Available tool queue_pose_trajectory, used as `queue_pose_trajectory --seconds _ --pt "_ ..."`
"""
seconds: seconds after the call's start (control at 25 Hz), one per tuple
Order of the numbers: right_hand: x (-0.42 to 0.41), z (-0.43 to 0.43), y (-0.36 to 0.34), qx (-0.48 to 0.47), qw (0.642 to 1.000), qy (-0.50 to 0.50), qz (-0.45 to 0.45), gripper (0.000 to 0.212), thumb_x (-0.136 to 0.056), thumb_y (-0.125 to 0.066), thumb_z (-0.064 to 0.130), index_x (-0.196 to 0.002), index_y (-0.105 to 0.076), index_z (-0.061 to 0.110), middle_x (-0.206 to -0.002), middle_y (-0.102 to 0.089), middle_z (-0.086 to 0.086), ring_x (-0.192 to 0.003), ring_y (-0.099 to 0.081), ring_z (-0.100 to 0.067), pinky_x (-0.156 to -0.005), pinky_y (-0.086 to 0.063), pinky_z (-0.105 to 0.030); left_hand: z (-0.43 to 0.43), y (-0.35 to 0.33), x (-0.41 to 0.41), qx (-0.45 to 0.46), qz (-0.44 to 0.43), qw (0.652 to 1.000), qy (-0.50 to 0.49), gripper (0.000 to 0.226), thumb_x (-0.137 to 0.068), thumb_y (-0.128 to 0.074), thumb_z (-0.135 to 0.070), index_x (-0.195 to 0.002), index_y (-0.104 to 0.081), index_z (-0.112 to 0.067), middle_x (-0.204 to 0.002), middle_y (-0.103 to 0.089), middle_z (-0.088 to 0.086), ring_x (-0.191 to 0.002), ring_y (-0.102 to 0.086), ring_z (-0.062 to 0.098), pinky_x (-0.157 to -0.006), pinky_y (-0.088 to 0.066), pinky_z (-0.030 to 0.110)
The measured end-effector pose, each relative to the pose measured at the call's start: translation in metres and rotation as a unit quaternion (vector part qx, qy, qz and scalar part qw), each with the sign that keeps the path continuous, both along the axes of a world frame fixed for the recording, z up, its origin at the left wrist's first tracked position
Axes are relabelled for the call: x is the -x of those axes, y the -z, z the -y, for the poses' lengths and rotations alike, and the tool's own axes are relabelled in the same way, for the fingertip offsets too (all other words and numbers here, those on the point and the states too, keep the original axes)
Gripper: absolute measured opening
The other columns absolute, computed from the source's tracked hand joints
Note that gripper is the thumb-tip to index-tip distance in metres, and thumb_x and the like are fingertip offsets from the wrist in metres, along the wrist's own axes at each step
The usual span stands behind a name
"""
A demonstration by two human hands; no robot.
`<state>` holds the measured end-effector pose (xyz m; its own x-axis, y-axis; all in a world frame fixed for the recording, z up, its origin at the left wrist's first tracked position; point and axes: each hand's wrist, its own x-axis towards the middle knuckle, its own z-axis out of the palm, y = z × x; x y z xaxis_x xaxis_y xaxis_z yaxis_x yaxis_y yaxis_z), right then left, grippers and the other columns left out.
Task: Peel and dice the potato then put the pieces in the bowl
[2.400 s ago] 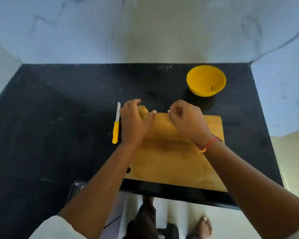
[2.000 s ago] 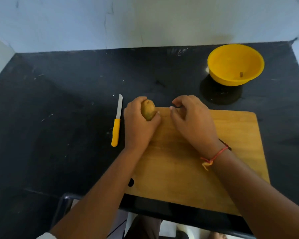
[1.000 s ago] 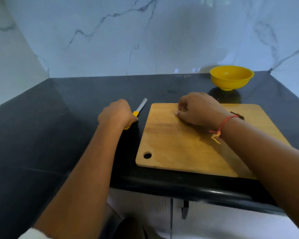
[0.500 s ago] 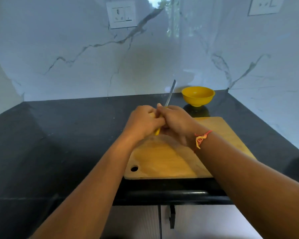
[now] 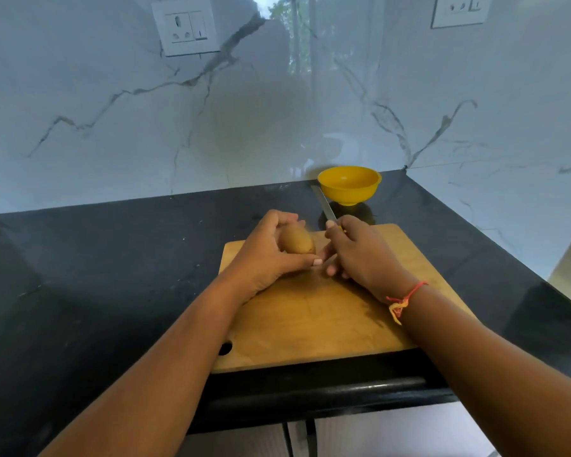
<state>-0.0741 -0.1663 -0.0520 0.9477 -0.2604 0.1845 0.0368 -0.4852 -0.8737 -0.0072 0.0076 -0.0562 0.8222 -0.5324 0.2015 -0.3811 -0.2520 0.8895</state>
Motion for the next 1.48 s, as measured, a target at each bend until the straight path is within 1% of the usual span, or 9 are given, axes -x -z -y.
queue_pose_trajectory --seconds 0.08,0.24,0.56,0.68,0.8,1.04,1.2,1.32,1.48 --pt "0.001 0.001 0.001 0.01 1.0 -0.001 0.006 0.031 -0.107 -0.04 0.039 -0.102 -0.057 0.014 -0.076 -0.074 -0.002 -0.056 -0.069 -0.018 -0.05 -0.052 -0.026 0.0 0.001 0.0 -0.001 0.006 1.0 -0.003 0.08 -0.05 -0.093 -0.049 -0.119 -0.054 -0.033 -0.126 -0.061 -0.008 -0.119 -0.059 0.01 -0.101 -0.053 0.039" --pt "0.0 0.0 0.004 0.025 1.0 -0.004 0.004 0.031 -0.107 -0.042 0.04 -0.101 -0.06 0.015 -0.077 -0.073 -0.001 -0.059 -0.07 -0.017 -0.053 -0.053 -0.027 0.0 -0.005 0.004 0.015 0.038 0.999 -0.003 0.056 -0.069 -0.089 -0.034 -0.118 -0.063 -0.032 -0.116 -0.062 -0.01 -0.11 -0.061 0.008 -0.095 -0.055 0.032" --pt "-0.001 -0.001 0.002 0.024 1.0 0.002 -0.004 0.027 -0.106 -0.043 0.033 -0.1 -0.065 0.019 -0.077 -0.068 -0.003 -0.054 -0.067 -0.012 -0.049 -0.051 -0.019 -0.005 -0.01 0.005 0.038 -0.033 0.997 -0.061 0.04 -0.09 -0.063 -0.05 -0.121 -0.061 -0.025 -0.111 -0.066 -0.006 -0.104 -0.064 0.013 -0.085 -0.057 0.028" --pt "0.0 -0.001 0.0 0.02 1.0 0.0 -0.009 0.026 -0.106 -0.042 0.029 -0.101 -0.065 0.017 -0.077 -0.067 -0.004 -0.053 -0.065 -0.01 -0.047 -0.049 -0.017 -0.007 -0.009 0.002 0.036 -0.041 0.996 -0.068 0.046 -0.087 -0.07 -0.047 -0.124 -0.057 -0.024 -0.115 -0.064 -0.007 -0.107 -0.064 0.012 -0.084 -0.057 0.026" --pt "0.001 -0.003 0.0 0.031 1.0 0.001 -0.007 0.027 -0.106 -0.043 0.028 -0.101 -0.066 0.015 -0.079 -0.069 -0.005 -0.052 -0.065 -0.01 -0.048 -0.051 -0.018 -0.01 -0.006 -0.002 -0.037 0.055 0.993 -0.093 0.058 -0.074 -0.083 -0.043 -0.122 -0.054 -0.031 -0.119 -0.059 -0.014 -0.105 -0.058 0.005 -0.086 -0.051 0.021" --pt "0.007 -0.009 -0.005 0.019 1.0 0.016 0.014 0.022 -0.105 -0.045 0.026 -0.107 -0.066 0.017 -0.084 -0.069 -0.004 -0.056 -0.067 -0.011 -0.049 -0.052 -0.021 -0.012 -0.005 0.0 -0.072 0.156 0.983 -0.069 0.067 -0.068 -0.089 -0.034 -0.126 -0.055 -0.036 -0.124 -0.056 -0.019 -0.113 -0.052 0.006 -0.086 -0.044 0.018" --pt "0.009 -0.014 -0.009 -0.066 0.997 0.026 -0.015 0.023 -0.106 -0.043 0.024 -0.11 -0.064 0.016 -0.094 -0.072 -0.004 -0.073 -0.074 -0.017 -0.05 -0.052 -0.023 -0.007 0.001 -0.002 -0.103 0.155 0.981 -0.063 0.081 -0.062 -0.092 -0.041 -0.13 -0.049 -0.039 -0.124 -0.059 -0.017 -0.115 -0.052 0.01 -0.094 -0.047 0.03" --pt "0.007 -0.024 -0.009 -0.152 0.987 0.035 -0.036 0.022 -0.107 -0.043 0.022 -0.11 -0.063 0.013 -0.1 -0.071 -0.009 -0.083 -0.075 -0.023 -0.064 -0.062 -0.031 -0.006 0.001 -0.002 -0.113 0.166 0.978 -0.062 0.078 -0.06 -0.093 -0.041 -0.126 -0.054 -0.035 -0.124 -0.058 -0.011 -0.114 -0.052 0.01 -0.092 -0.049 0.028" --pt "0.001 -0.026 -0.014 -0.192 0.979 0.043 -0.044 0.021 -0.107 -0.045 0.021 -0.112 -0.062 0.011 -0.105 -0.07 -0.012 -0.09 -0.074 -0.027 -0.075 -0.063 -0.037 -0.014 -0.007 0.0 -0.101 0.132 0.985 -0.033 0.072 -0.065 -0.09 -0.039 -0.13 -0.059 -0.032 -0.117 -0.056 -0.017 -0.103 -0.055 0.003 -0.082 -0.049 0.019"
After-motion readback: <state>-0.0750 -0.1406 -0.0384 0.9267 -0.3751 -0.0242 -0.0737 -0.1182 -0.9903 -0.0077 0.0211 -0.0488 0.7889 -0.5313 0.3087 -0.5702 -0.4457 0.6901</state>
